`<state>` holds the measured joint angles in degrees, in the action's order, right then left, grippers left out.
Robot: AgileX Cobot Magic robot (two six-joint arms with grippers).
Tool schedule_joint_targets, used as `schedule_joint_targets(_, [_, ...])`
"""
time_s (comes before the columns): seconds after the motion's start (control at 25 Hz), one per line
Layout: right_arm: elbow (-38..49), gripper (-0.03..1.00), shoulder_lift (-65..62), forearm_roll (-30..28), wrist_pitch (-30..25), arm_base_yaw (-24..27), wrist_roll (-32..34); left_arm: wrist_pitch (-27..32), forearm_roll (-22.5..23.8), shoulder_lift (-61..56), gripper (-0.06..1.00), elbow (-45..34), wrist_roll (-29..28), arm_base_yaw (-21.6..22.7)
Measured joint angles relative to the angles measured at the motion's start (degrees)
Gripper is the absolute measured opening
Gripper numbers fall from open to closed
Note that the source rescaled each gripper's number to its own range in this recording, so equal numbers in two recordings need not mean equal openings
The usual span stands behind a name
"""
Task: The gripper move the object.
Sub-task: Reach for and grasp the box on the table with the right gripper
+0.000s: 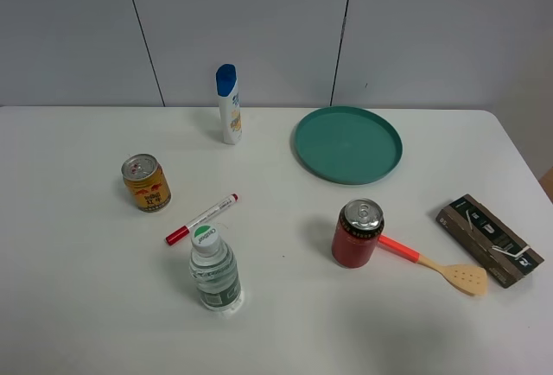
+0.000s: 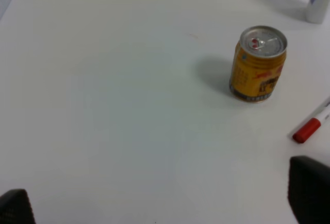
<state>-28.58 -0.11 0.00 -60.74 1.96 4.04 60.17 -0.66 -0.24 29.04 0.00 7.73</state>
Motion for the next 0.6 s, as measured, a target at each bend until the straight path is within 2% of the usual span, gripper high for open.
schedule_joint_targets(0.44, [0.0,1.0,0.2,-1.0,-0.1,0.0,0.1,0.0,0.0,0.0,1.0,0.0,0.0,0.0])
schedule_joint_targets(0.6, [-3.1,1.0,6.1,-2.5,-3.3,0.0,-2.5,0.0,0.0,0.0,1.0,0.0,0.0,0.0])
